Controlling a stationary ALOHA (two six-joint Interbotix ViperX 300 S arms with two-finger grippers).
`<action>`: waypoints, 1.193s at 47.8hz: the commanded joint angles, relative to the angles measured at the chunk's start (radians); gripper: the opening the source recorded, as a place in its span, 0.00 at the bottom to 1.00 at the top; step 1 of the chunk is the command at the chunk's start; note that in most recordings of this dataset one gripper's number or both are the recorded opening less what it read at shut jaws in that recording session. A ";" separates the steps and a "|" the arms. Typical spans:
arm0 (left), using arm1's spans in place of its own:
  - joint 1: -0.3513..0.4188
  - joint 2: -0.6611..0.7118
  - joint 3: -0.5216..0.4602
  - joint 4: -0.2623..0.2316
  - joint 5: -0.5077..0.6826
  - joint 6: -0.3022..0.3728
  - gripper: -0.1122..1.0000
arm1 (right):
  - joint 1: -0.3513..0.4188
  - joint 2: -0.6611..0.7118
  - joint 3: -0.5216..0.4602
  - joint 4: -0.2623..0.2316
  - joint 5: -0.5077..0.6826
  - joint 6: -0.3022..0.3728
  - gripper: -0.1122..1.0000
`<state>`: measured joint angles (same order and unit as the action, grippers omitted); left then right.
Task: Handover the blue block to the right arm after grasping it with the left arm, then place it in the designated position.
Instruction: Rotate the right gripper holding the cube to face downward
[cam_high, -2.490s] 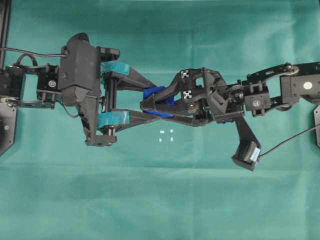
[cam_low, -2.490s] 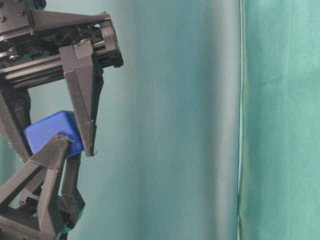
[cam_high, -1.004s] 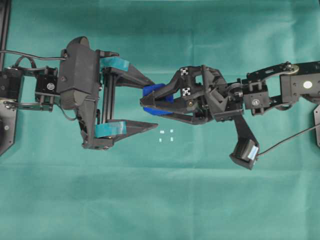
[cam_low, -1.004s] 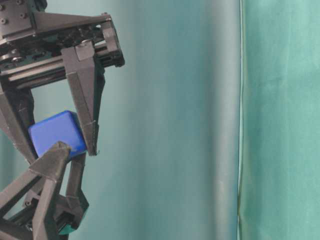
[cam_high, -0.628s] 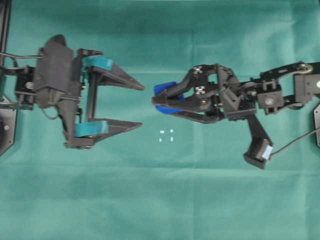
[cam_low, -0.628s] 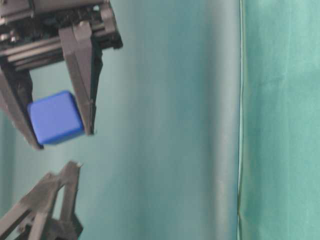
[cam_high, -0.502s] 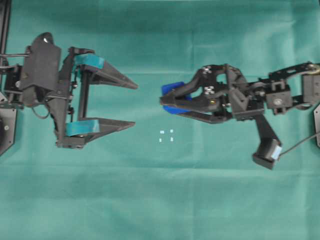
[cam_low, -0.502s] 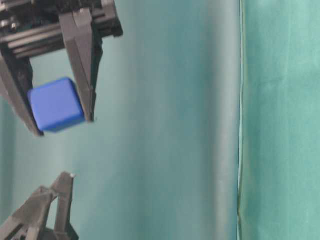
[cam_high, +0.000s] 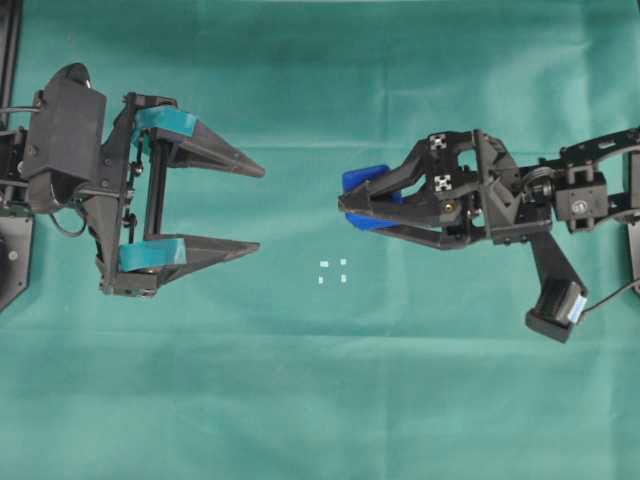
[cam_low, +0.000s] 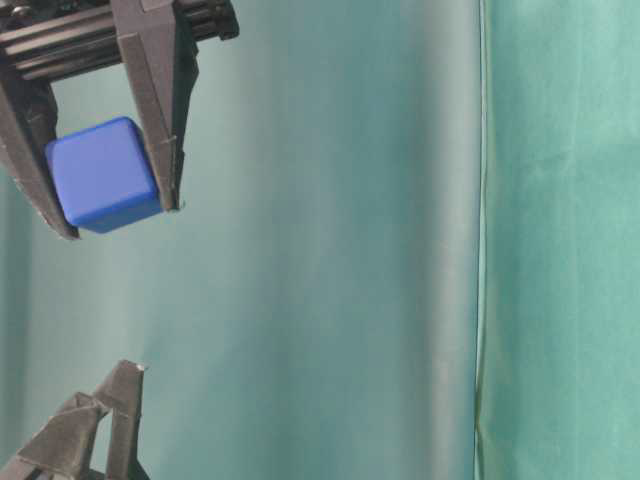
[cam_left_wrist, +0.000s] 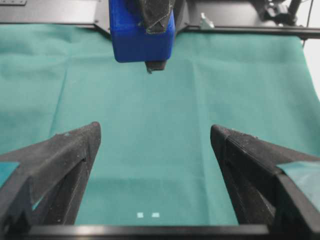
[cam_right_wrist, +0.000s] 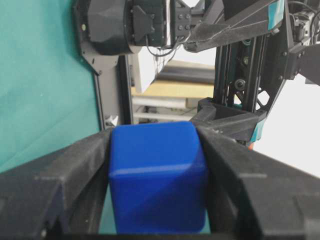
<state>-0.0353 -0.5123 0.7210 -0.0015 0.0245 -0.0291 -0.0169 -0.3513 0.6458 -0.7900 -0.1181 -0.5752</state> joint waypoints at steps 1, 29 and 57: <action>-0.003 -0.005 -0.017 -0.002 -0.003 0.002 0.98 | 0.005 -0.017 -0.014 0.003 -0.003 0.003 0.59; -0.003 -0.003 -0.017 0.000 -0.003 0.002 0.98 | 0.005 -0.017 -0.020 0.109 0.041 0.140 0.59; -0.003 -0.003 -0.018 0.000 -0.005 0.002 0.98 | 0.006 -0.026 -0.041 0.347 0.091 0.985 0.59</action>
<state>-0.0353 -0.5108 0.7210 -0.0015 0.0261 -0.0291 -0.0138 -0.3574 0.6412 -0.4510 -0.0276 0.3513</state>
